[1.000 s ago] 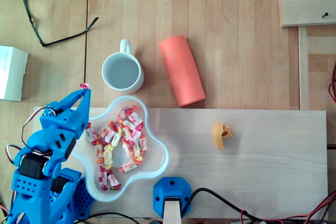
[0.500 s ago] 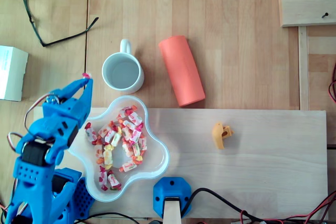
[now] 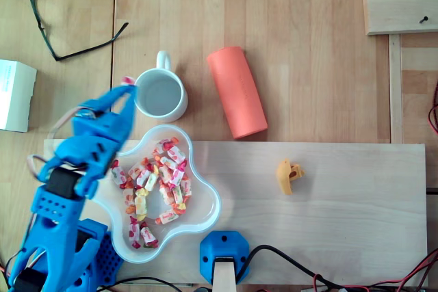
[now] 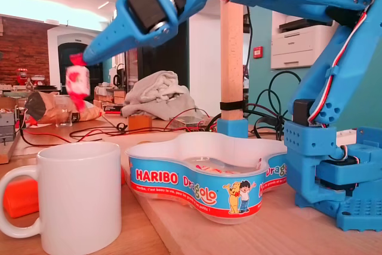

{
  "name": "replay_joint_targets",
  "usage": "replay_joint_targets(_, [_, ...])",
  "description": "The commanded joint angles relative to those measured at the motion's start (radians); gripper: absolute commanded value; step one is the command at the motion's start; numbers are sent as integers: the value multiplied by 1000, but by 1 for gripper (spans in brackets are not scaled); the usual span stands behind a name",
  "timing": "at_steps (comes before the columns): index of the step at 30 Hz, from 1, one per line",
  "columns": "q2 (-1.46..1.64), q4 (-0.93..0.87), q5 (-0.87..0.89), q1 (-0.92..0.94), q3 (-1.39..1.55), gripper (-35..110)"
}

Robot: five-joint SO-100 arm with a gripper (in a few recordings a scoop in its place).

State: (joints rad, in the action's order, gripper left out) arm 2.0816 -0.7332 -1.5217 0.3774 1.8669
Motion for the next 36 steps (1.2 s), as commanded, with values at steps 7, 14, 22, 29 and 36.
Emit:
replay_joint_targets(7, [-5, 35, -224, 106, -29, -2])
replay_joint_targets(14, [-23, 34, -265, 92, -28, -2])
replay_joint_targets(22, [-91, 48, -273, 91, -31, -2])
replay_joint_targets(29, [-135, 48, -279, 91, -31, -2])
replay_joint_targets(36, [-176, 48, -279, 89, -31, -2])
